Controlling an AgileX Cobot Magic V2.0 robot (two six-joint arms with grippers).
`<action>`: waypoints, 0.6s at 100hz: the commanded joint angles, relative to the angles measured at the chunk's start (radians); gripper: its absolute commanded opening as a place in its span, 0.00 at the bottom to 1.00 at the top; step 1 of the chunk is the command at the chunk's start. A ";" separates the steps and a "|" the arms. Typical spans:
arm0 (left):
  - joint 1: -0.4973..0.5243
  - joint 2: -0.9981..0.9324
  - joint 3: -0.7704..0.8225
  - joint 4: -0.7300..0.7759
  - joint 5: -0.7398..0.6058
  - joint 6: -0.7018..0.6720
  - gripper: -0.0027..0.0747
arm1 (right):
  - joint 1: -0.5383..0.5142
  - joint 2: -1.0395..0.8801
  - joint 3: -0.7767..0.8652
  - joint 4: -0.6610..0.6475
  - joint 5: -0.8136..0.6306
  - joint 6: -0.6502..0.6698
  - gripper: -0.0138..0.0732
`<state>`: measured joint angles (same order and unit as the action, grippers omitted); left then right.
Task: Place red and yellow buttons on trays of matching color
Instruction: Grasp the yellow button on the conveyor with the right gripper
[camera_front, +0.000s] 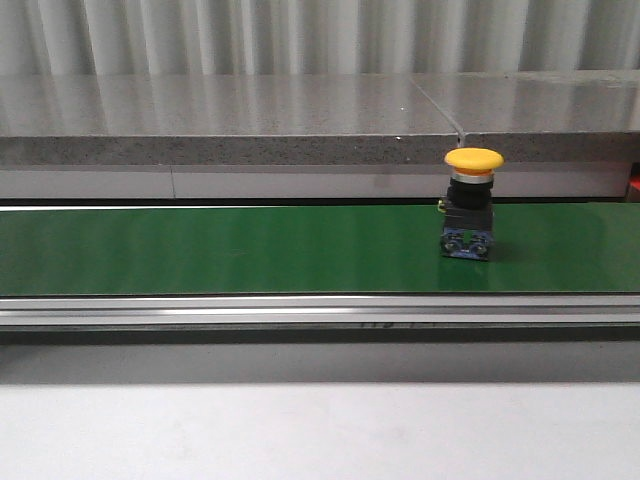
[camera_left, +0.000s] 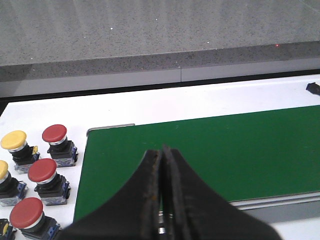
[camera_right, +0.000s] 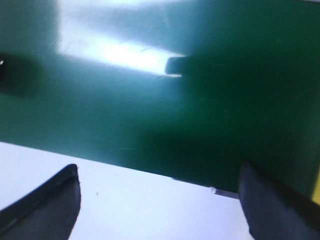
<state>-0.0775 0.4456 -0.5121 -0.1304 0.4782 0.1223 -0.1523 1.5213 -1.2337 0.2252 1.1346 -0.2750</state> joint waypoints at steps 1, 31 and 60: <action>-0.006 0.005 -0.027 -0.004 -0.082 -0.001 0.01 | 0.047 -0.043 0.017 0.007 -0.046 -0.041 0.89; -0.006 0.005 -0.027 -0.004 -0.082 -0.001 0.01 | 0.219 -0.041 0.042 0.007 -0.151 -0.083 0.89; -0.006 0.005 -0.027 -0.004 -0.082 -0.001 0.01 | 0.311 -0.041 0.042 0.007 -0.293 -0.083 0.89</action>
<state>-0.0775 0.4456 -0.5121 -0.1288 0.4782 0.1223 0.1479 1.5199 -1.1696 0.2252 0.9104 -0.3454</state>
